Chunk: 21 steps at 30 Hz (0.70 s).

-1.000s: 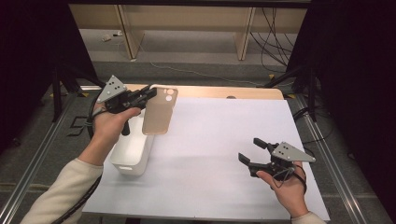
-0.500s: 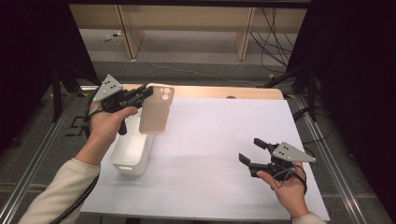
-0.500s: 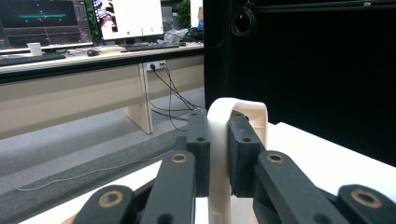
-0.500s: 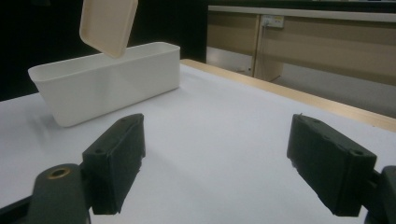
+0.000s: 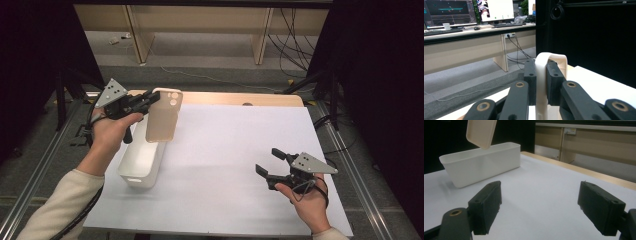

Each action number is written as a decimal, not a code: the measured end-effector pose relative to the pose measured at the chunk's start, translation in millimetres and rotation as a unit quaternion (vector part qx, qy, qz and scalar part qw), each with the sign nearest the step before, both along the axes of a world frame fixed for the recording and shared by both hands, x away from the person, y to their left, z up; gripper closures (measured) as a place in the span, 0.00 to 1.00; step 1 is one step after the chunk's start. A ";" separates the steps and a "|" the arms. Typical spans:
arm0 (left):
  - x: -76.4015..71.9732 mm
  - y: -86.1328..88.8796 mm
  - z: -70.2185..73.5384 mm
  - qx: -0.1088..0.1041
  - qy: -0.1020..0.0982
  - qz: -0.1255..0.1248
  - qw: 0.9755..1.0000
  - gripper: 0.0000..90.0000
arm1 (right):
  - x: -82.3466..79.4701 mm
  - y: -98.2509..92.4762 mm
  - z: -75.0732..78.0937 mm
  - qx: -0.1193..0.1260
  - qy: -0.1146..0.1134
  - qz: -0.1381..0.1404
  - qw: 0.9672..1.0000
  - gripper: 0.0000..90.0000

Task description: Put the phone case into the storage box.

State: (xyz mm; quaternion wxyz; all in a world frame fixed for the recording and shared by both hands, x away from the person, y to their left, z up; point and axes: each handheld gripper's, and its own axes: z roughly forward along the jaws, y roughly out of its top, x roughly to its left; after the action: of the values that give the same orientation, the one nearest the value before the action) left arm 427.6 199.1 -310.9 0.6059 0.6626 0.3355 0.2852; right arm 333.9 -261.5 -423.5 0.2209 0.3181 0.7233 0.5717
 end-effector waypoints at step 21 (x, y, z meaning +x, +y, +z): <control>2.9 12.3 1.4 -0.002 0.000 0.014 1.000 0.90 | 0.1 0.1 -0.9 -0.007 -0.001 -0.005 1.000 0.23</control>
State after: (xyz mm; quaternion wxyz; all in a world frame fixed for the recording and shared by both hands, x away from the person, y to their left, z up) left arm 430.5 211.3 -309.5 0.6031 0.6567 0.3451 0.2932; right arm 334.0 -261.4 -424.4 0.2260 0.3196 0.7254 0.5661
